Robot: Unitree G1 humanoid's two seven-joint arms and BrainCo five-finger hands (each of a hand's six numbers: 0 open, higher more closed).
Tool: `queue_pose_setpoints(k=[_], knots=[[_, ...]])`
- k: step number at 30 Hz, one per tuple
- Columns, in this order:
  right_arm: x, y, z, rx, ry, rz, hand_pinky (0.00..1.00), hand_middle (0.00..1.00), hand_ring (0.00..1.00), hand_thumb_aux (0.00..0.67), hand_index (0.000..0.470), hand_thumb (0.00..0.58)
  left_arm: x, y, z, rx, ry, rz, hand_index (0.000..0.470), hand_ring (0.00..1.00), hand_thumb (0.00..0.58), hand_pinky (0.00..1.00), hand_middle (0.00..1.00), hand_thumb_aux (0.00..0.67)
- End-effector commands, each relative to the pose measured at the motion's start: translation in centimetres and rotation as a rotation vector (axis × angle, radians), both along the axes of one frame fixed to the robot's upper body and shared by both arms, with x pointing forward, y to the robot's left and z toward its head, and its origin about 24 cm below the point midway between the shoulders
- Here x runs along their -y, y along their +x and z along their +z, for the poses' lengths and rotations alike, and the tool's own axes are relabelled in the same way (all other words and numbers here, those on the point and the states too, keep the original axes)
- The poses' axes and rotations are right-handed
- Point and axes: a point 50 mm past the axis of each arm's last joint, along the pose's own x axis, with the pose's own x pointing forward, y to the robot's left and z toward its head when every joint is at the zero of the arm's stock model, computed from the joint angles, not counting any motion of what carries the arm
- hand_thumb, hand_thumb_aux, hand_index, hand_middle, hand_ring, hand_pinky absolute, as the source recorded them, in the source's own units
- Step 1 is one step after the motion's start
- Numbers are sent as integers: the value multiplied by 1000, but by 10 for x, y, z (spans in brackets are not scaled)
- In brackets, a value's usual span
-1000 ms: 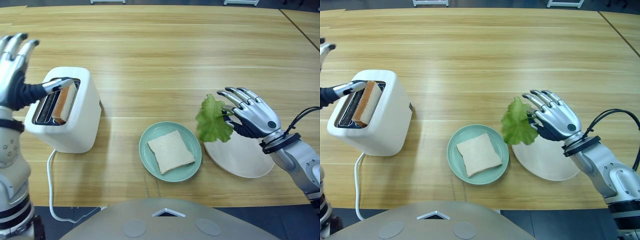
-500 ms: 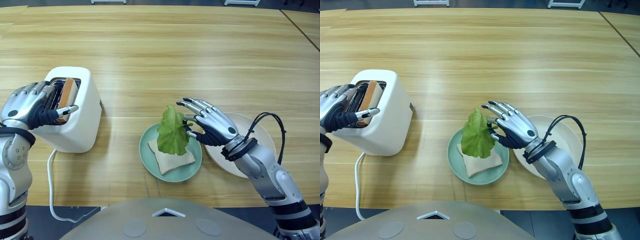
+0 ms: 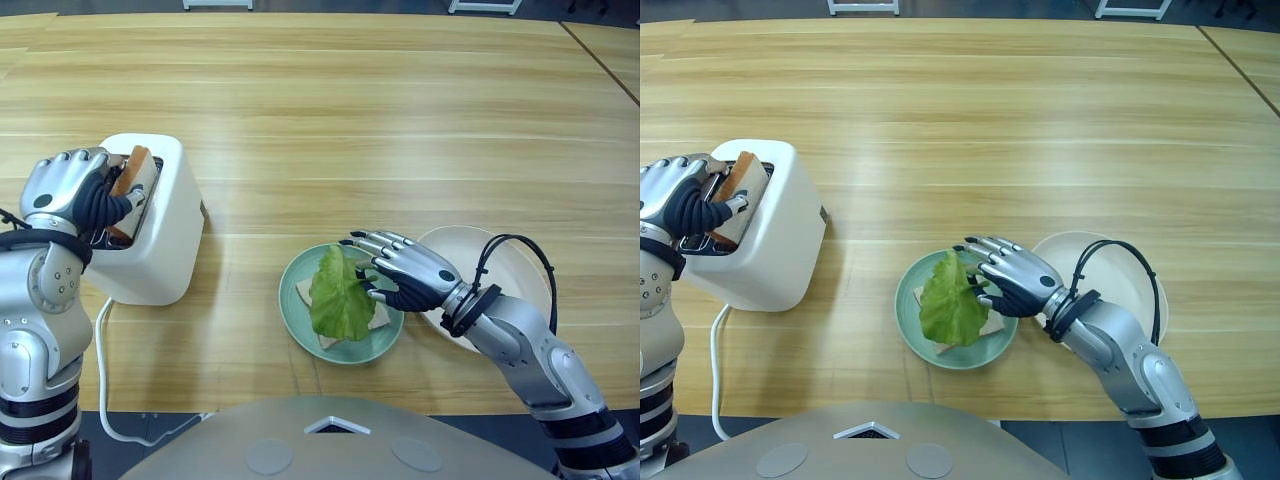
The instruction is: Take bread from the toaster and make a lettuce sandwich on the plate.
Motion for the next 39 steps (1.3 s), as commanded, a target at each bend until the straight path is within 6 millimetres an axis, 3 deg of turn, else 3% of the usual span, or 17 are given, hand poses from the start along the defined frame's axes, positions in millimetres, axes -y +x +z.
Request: queue_pose_setpoints(k=[1,3,4,5,6,16,19,22,25,30,35,39], knots=[[0,5,-6,35,-86,24,0,0,0,670,470,580,8,-1,16,93,-14,-45,470,1000,580,1000,1000,670],[0,7,-6,67,-125,34,0,0,0,636,446,578,10,-3,24,126,-10,-58,470,1000,580,1000,1000,670],[0,8,-6,81,-152,39,0,0,0,460,323,523,11,-4,28,141,-4,-67,470,1000,580,1000,1000,670],[1,9,-6,88,-168,41,0,0,0,118,83,187,13,-6,32,154,1,-76,470,1000,580,1000,1000,670],[1,9,-6,90,-176,43,0,0,0,0,0,0,14,-7,36,166,6,-86,470,1000,580,1000,1000,670],[11,17,24,191,-157,30,0,0,0,0,0,0,22,-12,90,291,37,-206,470,1000,580,1000,1000,670],[21,24,42,291,-113,-20,0,0,0,0,0,0,27,-11,105,317,28,-280,470,1000,580,1000,1000,670],[27,25,69,478,-11,-60,0,0,0,0,0,0,43,0,107,278,-137,-461,470,1000,580,1000,1000,670],[26,18,88,626,81,-18,0,0,0,0,0,0,63,17,84,109,-387,-624,470,1000,580,1000,1000,670],[21,-1,89,774,73,162,0,0,0,0,0,0,92,41,23,-294,-741,-757,470,1000,580,1000,1000,670],[10,-25,84,831,102,343,0,0,0,0,0,0,124,49,-23,-599,-901,-818,470,1000,580,1000,1000,670],[3,-35,71,749,109,426,0,0,0,0,0,0,143,51,-50,-767,-988,-820,470,1000,580,1000,1000,670]])
